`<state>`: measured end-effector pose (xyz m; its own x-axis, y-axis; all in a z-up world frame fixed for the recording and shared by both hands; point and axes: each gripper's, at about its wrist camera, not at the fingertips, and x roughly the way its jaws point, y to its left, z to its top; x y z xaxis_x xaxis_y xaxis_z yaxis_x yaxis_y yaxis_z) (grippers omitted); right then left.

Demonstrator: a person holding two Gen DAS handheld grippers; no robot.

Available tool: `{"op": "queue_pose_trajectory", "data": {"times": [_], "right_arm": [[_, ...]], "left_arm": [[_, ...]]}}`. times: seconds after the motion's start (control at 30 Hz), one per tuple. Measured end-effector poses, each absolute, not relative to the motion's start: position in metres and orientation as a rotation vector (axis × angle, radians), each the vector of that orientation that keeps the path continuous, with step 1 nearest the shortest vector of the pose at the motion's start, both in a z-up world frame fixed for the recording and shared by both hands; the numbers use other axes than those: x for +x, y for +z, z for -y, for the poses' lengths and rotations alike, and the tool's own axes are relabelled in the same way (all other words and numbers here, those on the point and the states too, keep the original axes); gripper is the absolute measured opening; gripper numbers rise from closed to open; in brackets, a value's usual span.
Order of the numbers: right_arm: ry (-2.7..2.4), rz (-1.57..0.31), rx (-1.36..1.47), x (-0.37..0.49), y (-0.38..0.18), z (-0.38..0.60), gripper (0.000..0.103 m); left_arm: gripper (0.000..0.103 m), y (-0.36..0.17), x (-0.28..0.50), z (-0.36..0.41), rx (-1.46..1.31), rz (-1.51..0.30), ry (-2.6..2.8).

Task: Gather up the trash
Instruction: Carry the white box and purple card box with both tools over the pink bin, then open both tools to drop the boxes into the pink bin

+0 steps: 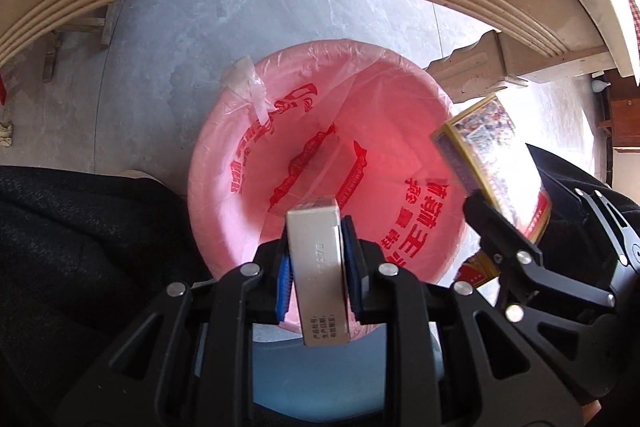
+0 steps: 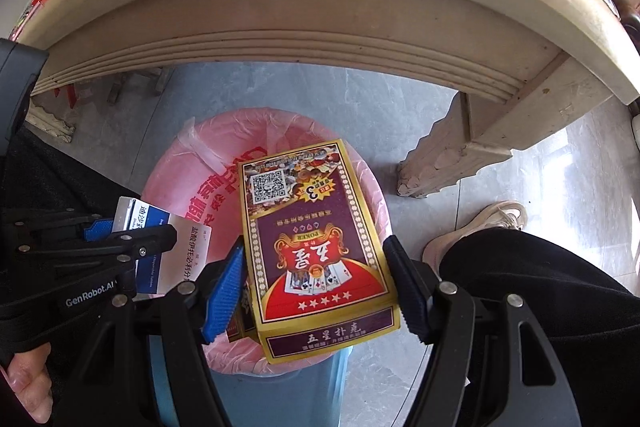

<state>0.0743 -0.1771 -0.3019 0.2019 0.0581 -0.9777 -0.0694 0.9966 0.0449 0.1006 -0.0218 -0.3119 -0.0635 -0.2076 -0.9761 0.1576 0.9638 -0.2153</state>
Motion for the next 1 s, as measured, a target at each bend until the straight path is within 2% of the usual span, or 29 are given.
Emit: {"op": "queue_pose_trajectory", "data": {"times": [0.5,1.0], "right_arm": [[0.110,-1.521,0.015,0.087,-0.353,0.178,0.066],[0.116,-1.545,0.009,0.089,-0.365,0.175,0.067]], "left_arm": [[0.023,-0.365,0.115,0.027,-0.063,-1.759,-0.255],[0.023,-0.374,0.118,0.025,-0.094,-1.790,-0.209]]}}
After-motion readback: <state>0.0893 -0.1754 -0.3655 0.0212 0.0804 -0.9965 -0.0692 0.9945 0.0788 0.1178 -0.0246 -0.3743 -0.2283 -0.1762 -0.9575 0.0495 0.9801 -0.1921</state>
